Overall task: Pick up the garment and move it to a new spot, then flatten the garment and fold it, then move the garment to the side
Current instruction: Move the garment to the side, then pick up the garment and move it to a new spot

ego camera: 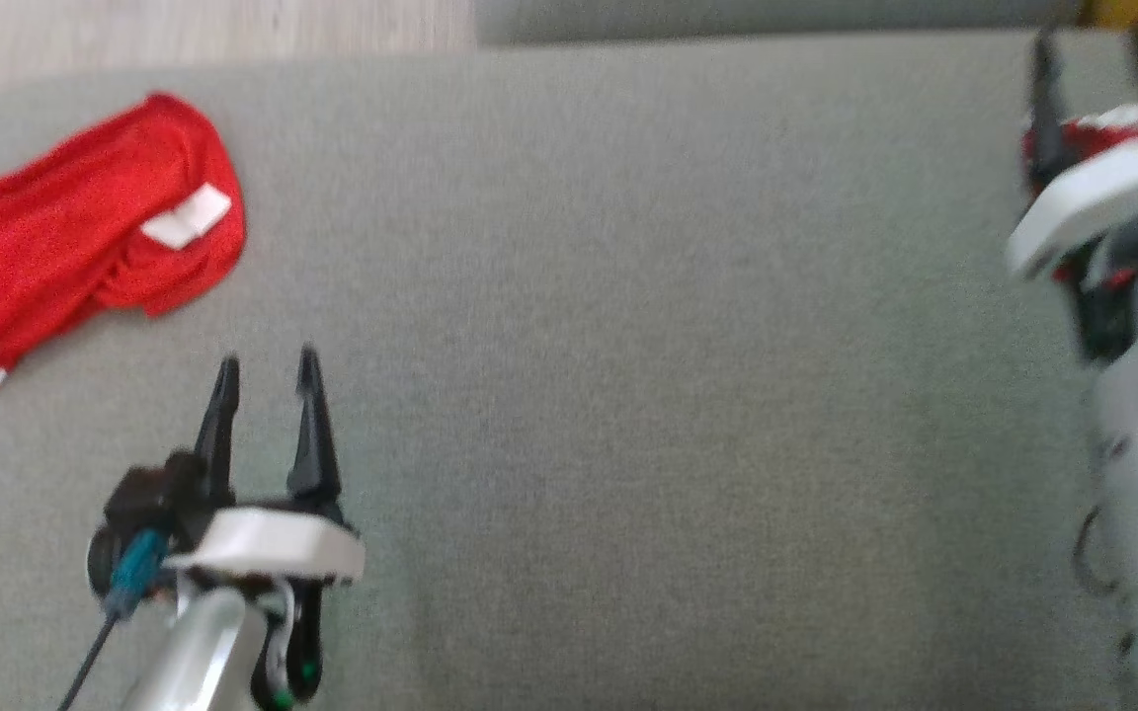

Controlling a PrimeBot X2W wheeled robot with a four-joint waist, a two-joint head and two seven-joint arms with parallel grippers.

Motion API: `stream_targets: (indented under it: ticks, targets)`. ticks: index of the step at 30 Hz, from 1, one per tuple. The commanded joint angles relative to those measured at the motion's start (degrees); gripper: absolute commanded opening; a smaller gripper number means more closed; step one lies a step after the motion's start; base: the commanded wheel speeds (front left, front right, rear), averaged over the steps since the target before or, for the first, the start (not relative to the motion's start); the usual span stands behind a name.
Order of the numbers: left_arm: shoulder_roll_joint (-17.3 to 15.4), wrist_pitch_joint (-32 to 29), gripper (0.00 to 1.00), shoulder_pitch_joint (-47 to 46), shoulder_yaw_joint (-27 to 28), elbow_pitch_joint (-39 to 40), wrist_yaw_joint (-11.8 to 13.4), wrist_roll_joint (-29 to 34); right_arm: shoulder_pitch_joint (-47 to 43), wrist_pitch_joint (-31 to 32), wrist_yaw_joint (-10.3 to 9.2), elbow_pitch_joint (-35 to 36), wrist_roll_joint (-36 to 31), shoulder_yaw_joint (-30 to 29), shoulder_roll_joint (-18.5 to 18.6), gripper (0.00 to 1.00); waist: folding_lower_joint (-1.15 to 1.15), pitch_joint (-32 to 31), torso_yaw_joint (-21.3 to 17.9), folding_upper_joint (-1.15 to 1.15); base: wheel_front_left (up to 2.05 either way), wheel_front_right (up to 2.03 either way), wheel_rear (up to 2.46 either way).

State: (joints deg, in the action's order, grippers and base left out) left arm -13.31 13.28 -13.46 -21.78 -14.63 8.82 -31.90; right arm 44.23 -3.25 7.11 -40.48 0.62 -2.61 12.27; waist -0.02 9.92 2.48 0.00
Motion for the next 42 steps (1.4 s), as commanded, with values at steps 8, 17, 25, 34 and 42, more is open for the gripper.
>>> stream_targets:
  ticks: [8,17,25,34,42]
  targets:
    - [-0.8,0.9,1.0,4.4,2.6,-2.0,-0.3,-1.7,-17.0,-3.3,0.37,12.4,1.2,1.9,-7.5,1.0,0.02,-9.4,-0.4,0.0,0.0,0.0,0.0]
    - [0.6,1.2,1.0,9.3,0.3,-1.3,-0.4,-1.5,-34.4,-6.4,0.37,24.1,5.2,2.7,-9.4,1.0,0.02,-12.4,0.4,0.0,0.0,0.0,0.0]
    - [0.5,0.9,1.0,11.7,-0.5,-0.9,-0.5,-1.8,-44.4,-6.1,0.37,29.7,8.6,6.5,-9.4,1.0,0.02,-13.2,0.1,0.0,0.0,0.0,0.0]
    - [0.4,0.5,1.0,11.5,-1.5,-0.9,-0.4,-1.5,-45.6,-6.4,0.37,30.2,9.0,7.1,-9.4,1.0,0.02,-13.3,0.0,0.0,0.0,0.0,0.0]
    - [0.4,0.3,1.0,10.7,-2.2,-0.4,-0.3,-1.1,-46.4,-6.0,0.37,30.4,8.5,6.7,-9.4,1.0,0.02,-13.3,2.9,0.0,0.0,0.0,0.0]
